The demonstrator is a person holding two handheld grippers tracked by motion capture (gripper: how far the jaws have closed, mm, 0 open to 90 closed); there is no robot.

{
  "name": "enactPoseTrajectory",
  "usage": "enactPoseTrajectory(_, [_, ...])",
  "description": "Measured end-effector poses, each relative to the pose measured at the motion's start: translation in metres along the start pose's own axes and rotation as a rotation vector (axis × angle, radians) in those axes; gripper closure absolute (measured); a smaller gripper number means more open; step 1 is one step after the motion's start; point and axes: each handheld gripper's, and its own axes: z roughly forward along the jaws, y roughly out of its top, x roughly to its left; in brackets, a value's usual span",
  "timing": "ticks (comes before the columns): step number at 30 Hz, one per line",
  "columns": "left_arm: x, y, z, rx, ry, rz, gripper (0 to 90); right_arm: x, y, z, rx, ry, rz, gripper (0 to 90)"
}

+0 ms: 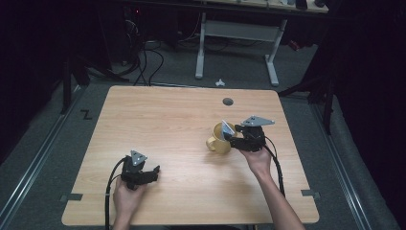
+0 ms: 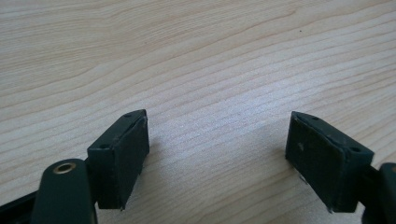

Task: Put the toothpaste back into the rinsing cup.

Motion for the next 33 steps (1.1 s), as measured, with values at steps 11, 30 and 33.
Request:
enactPoseTrajectory(11, [0.000, 0.000, 0.000, 0.000, 0.000, 0.000, 22.1, -0.003, -0.007, -0.013, -0.031, -0.005, 0.010, 40.9])
enactPoseTrajectory(30, [0.000, 0.000, 0.000, -0.001, 0.000, -0.001, 22.1, -0.005, -0.009, -0.028, -0.049, -0.015, 0.010, 41.6])
enactPoseTrajectory(33, [0.000, 0.000, 0.000, 0.000, 0.000, 0.000, 22.1, -0.006, -0.009, -0.031, -0.055, -0.014, 0.017, 41.9])
